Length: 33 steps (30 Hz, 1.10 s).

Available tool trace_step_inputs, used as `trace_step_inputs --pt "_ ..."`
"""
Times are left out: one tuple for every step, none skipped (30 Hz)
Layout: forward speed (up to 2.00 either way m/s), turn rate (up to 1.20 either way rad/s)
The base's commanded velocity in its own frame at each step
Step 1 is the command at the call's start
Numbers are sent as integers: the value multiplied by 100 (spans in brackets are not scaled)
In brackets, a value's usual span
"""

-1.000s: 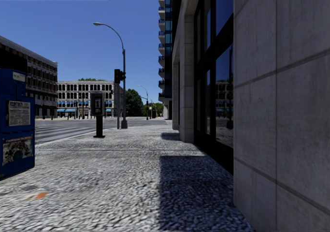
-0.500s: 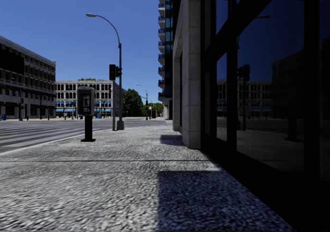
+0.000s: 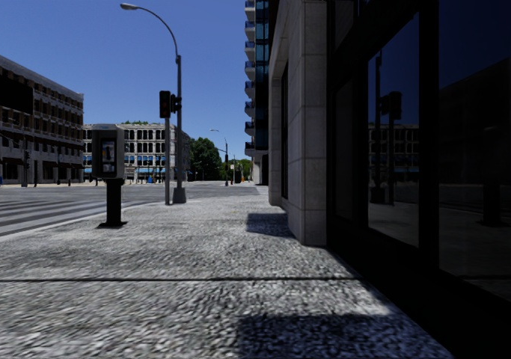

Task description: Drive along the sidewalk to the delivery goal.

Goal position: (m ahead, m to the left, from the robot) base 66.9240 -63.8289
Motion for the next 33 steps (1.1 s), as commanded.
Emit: trace_step_inputs --pt "200 0" --pt "200 0" --pt "200 0" --pt "200 0" --pt "200 0" --pt "200 0" --pt "200 0" --pt "200 0" --pt "200 0" --pt "200 0" --pt "200 0" --pt "200 0" --pt "200 0" --pt "200 0" --pt "200 0" --pt "200 0" --pt "200 0" --pt "200 0" --pt "200 0" --pt "200 0" --pt "200 0" --pt "200 0" --pt "200 0" --pt "200 0" --pt "200 0" --pt "200 0" --pt "200 0" --pt "200 0" --pt "200 0" --pt "200 0" --pt "200 0" --pt "200 0" --pt "200 0"
